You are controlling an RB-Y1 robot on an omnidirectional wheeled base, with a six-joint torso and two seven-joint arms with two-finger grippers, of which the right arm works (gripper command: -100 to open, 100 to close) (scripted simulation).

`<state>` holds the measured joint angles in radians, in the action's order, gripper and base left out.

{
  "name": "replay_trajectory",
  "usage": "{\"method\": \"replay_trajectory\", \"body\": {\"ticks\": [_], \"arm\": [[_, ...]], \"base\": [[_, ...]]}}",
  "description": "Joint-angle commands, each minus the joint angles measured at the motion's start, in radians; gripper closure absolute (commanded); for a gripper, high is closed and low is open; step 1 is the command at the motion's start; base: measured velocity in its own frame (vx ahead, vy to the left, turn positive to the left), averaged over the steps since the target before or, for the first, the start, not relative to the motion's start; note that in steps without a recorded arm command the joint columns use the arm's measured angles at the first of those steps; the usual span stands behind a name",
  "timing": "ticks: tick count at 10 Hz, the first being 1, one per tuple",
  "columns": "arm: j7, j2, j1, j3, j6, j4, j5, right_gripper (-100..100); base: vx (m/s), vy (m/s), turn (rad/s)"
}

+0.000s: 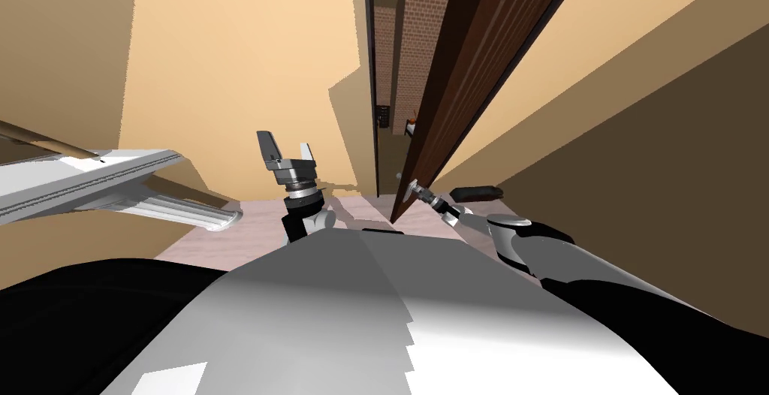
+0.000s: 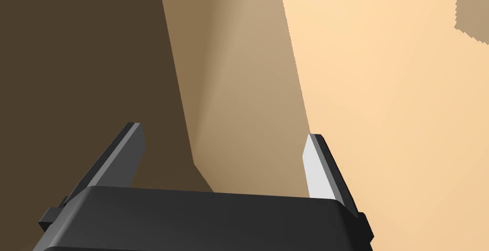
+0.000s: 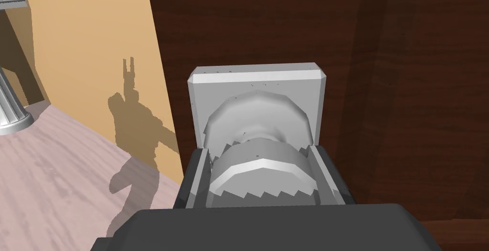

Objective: Pull the door open

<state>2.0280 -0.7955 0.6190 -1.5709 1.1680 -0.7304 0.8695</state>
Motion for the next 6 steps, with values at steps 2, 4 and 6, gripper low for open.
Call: {"method": "replay_trajectory", "body": {"ticks": [2, 4, 6], "arm": [[0.012, 0.001, 0.009, -0.028, 0.033, 0.014, -0.001, 100], [0.025, 0.003, 0.018, -0.058, 0.066, 0.032, -0.002, 100], [0.037, 0.005, 0.027, -0.088, 0.097, 0.048, -0.002, 100]], "base": [[-0.138, -0.217, 0.13], [-0.124, -0.227, 0.136], [-0.136, -0.239, 0.123]]}}
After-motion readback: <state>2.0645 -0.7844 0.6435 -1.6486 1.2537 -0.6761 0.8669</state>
